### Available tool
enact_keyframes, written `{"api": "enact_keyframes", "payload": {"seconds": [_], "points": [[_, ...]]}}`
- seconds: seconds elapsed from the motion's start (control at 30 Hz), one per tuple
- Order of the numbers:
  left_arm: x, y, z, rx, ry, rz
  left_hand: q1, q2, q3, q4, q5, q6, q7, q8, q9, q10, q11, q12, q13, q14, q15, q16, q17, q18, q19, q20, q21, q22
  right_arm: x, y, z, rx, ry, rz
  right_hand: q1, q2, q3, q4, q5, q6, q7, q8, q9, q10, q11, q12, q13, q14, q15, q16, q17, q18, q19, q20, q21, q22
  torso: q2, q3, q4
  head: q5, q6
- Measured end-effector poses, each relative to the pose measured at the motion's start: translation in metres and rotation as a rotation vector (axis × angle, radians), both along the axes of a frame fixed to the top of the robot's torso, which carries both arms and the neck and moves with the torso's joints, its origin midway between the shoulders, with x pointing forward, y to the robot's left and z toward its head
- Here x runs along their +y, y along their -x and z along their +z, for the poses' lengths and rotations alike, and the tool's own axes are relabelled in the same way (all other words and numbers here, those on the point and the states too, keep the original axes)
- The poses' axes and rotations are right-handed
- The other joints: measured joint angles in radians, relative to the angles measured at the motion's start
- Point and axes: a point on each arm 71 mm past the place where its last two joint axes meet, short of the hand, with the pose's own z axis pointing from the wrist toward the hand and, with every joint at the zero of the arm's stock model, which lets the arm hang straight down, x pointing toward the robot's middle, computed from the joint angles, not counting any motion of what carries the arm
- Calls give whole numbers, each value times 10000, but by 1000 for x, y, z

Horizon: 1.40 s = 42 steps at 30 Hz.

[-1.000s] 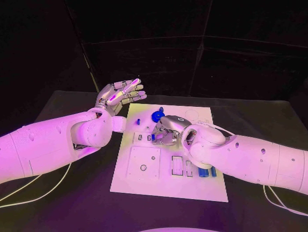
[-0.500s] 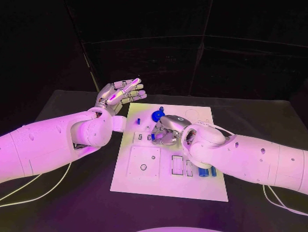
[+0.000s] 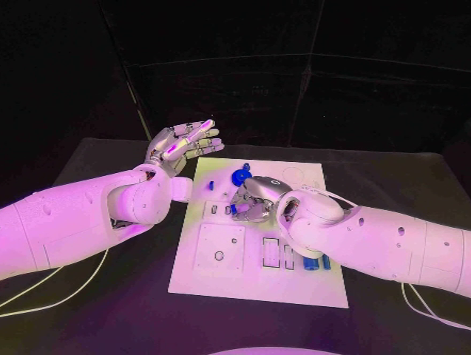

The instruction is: Assemble the parts on the task board

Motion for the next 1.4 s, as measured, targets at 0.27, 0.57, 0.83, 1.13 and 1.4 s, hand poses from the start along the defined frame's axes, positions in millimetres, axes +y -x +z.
{"api": "enact_keyframes", "payload": {"seconds": [0.27, 0.57, 0.83, 1.13, 1.4], "points": [[0, 0, 0, 0, 2, -3, 0, 0, 0, 0, 0, 0, 0, 0, 0, 0, 0, 0, 0, 0, 0, 0, 0, 0, 0, 0, 0, 1, 0, 0, 0, -4, -7, -23, 41, -41, -26, 26, -57, -135, 43, -6, 8, -35, 35, -44, 0, -36, 35, 0, 0, -1, 0, 0, -42, -25, 2, 1, -5, -7, -7], [0, 0, 0, 3, -2, 3, 27, -27, -2, -2, 0, 3, -3, 0, 0, 0, 0, 0, 0, 3, -4, 0, 1, 0, 9, 0, 0, 2, -4, 4, -2, -95, -210, -80, 7, -273, -181, 120, -230, -641, 124, -39, -6, -121, 122, -83, 0, -37, 109, 0, -1, -1, 1, 75, -42, -51, 3, 1, -5, -16, -5], [3, -2, -1, 15, -81, 26, 77, 2, -112, -111, 0, 259, -36, 0, 0, 295, -114, 0, 4, 693, -184, 136, 98, 1, 574, -146, 53, 41, -11, 15, 8, -555, -901, 79, 43, -410, -452, 237, -61, -1046, 221, -38, -15, -196, 197, -83, 0, -37, 180, 0, 8, -1, 3, 149, -42, -51, -16, 8, -5, -16, 69], [7, -4, -2, -27, -568, -110, -74, 93, -371, -143, 0, 1036, -336, 122, 56, 1640, -550, 345, 114, 2613, -777, 1046, 658, -1, 2004, -706, 716, 319, -31, 30, 28, -949, -1444, 551, 42, -409, -587, 278, -61, -1089, 249, -37, -14, -231, 232, -143, 0, 0, 216, 0, 6, -1, -33, 184, -111, -130, -35, 16, -5, -31, 205], [18, -7, -4, 89, -2315, -784, -394, 46, -761, -38, 78, 2024, -1090, 369, 190, 3955, -1460, 1295, 623, 4250, -1762, 7001, 6015, -3, 4328, -1756, 2458, 1229, -67, 23, 70, -1547, -2060, 695, 139, -312, -639, 331, 24, -1057, 217, 52, 18, -338, 196, -278, -25, -1, 216, -212, 5, 0, -271, 233, -346, -591, -190, 58, -17, -14, 267]]}}
